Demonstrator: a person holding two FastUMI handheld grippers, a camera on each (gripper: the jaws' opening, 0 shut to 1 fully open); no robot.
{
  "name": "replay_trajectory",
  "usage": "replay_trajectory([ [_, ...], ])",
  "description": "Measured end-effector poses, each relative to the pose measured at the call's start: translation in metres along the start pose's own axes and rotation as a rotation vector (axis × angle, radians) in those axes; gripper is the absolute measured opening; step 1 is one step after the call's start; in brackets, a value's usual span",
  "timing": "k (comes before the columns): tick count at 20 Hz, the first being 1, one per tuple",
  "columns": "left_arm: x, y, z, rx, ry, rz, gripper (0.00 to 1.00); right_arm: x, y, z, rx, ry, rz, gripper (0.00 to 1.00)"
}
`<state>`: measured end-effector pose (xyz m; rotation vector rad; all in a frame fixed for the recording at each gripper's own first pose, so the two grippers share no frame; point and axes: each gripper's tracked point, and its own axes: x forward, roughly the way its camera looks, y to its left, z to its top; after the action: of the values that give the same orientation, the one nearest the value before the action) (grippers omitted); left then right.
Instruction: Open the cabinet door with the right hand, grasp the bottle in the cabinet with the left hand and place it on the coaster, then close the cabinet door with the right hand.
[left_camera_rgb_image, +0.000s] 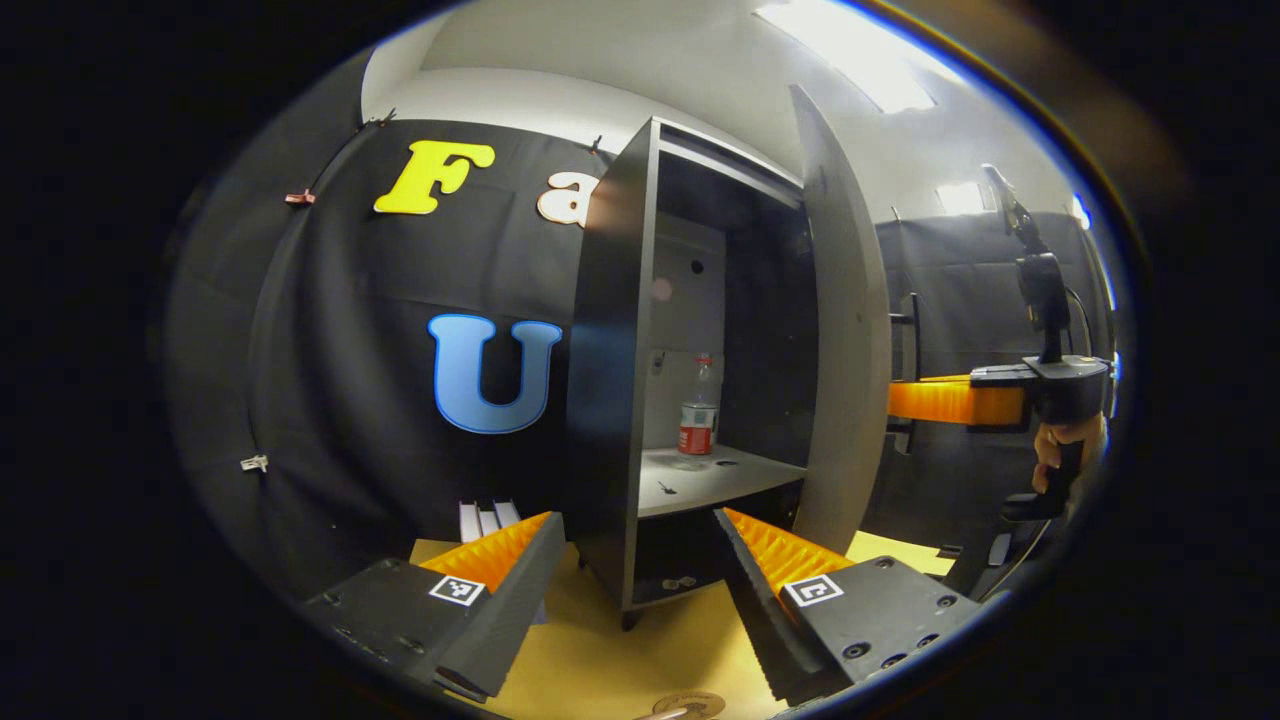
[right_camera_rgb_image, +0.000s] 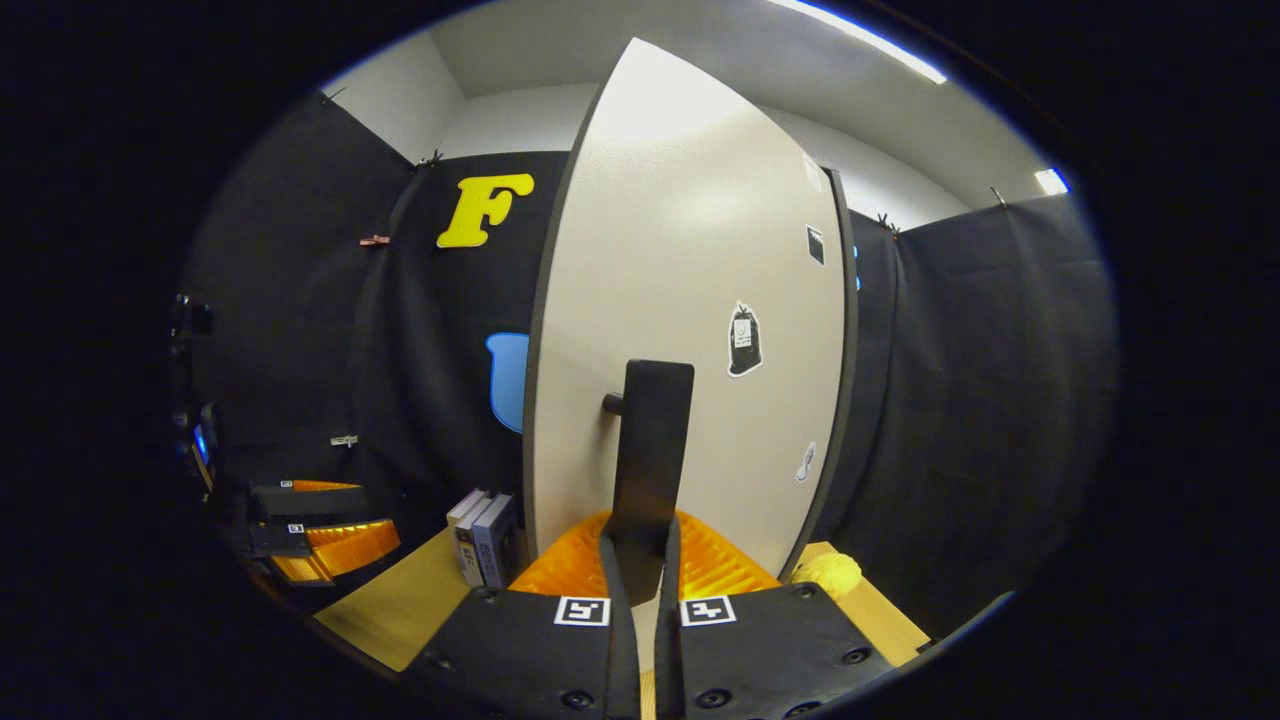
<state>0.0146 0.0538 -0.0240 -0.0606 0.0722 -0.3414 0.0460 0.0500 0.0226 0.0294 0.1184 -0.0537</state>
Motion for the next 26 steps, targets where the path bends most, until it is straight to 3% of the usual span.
replay_trajectory([
  [10, 0.053, -0.059, -0.005, -0.016, 0.016, -0.087, 0.93, -0.049, -0.084, -0.007, 0.086, 0.01, -0.148, 0.09],
  [16, 0.119, -0.089, 0.0, 0.005, -0.005, -0.04, 0.93, -0.066, -0.136, -0.012, 0.125, 0.01, -0.098, 0.09],
  [21, 0.183, -0.102, 0.016, 0.06, -0.063, 0.022, 0.93, -0.069, -0.192, -0.02, 0.07, 0.016, -0.125, 0.07],
  [24, 0.224, -0.106, 0.017, 0.076, -0.077, 0.055, 0.89, -0.069, -0.213, -0.022, 0.135, 0.017, -0.077, 0.05],
  [26, 0.249, -0.106, 0.019, 0.075, -0.079, 0.079, 0.93, -0.07, -0.225, -0.026, 0.143, 0.015, -0.046, 0.05],
])
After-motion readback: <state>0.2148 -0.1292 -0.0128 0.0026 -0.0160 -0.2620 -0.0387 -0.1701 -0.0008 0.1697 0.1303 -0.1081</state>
